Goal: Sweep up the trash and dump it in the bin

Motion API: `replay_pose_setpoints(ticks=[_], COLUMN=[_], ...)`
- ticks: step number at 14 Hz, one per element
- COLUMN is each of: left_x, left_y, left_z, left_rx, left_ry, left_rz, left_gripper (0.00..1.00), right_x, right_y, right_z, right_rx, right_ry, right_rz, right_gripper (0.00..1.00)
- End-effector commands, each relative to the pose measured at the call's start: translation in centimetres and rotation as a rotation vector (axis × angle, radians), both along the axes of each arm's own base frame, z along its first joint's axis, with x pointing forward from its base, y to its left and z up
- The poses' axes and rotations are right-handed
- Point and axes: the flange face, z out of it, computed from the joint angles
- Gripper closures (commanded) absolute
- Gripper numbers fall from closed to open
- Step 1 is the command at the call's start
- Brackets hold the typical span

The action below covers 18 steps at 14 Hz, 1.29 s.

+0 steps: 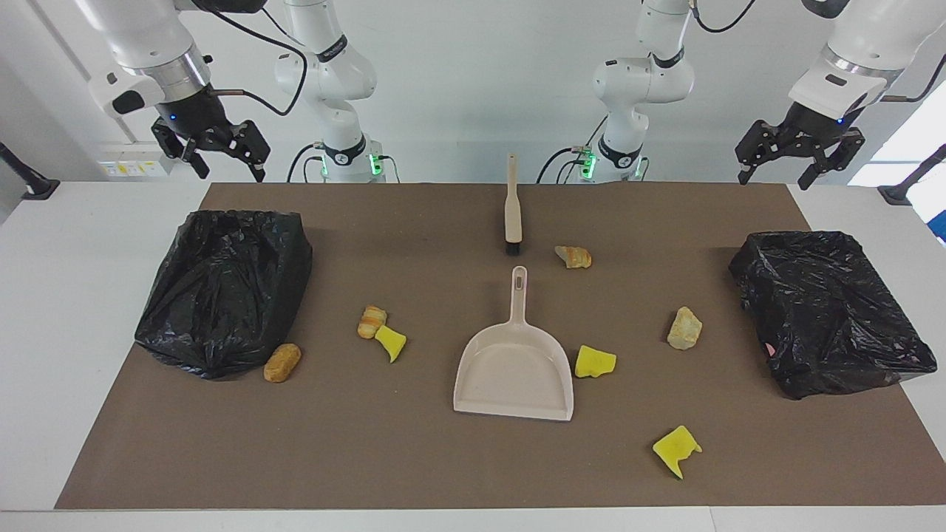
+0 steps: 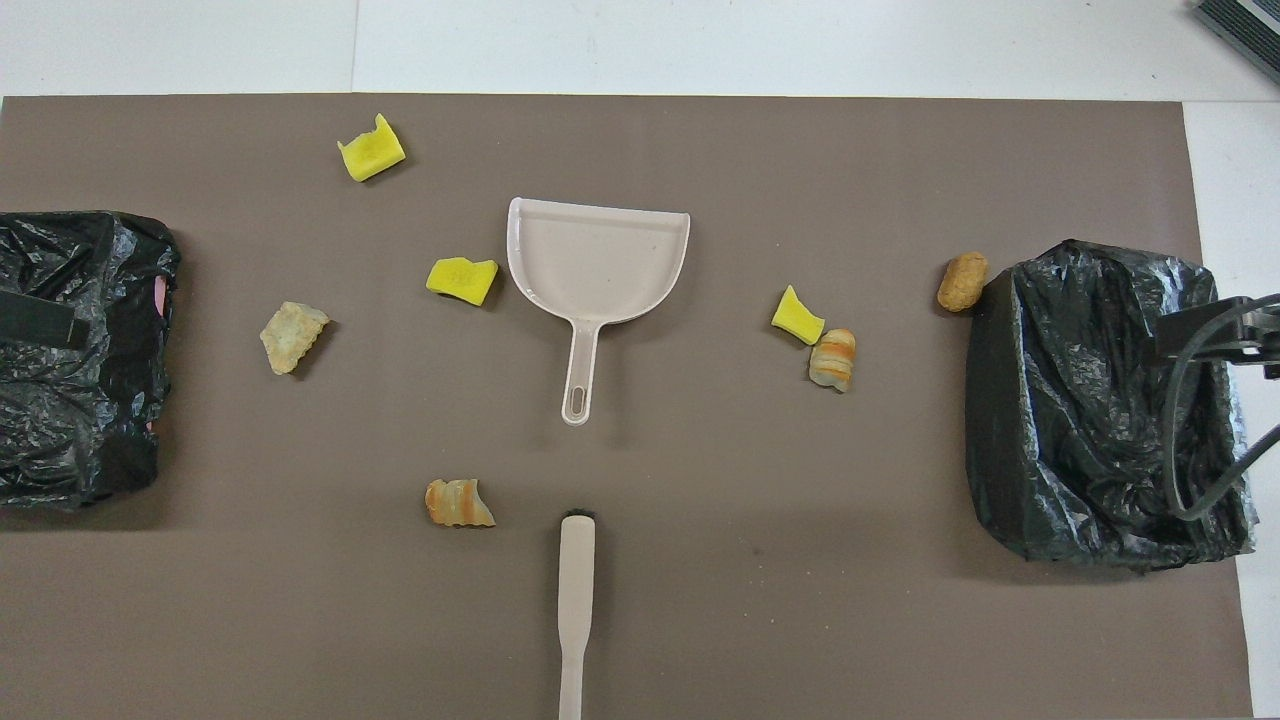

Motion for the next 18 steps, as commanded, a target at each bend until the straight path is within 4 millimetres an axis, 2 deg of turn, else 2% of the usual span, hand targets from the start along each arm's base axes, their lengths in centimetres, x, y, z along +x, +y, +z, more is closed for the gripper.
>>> replay_pose_setpoints(ticks=[1, 8, 18], left_x=[-0.7, -0.7, -1.1], left_y=[0.2, 0.4, 0.8], left_z=[0.3, 0.2, 0.0], left_rx=[0.009, 0.008, 0.009], left_ry=[0.010, 0.013, 0.021], left_rz=[0.002, 0.008, 0.014], left_gripper=[0.00, 0.00, 0.00], right_x=[0.3, 0.2, -0.9], right_y=[0.0, -0.2, -0.5], right_z=[0.3, 0.3, -0.1], right_rx=[0.023, 0.011, 0.026], right_ry=[-0.006, -0.011, 0.036], right_rz=[-0.021, -0.010, -0.026], right_gripper=[0.00, 0.00, 0.00])
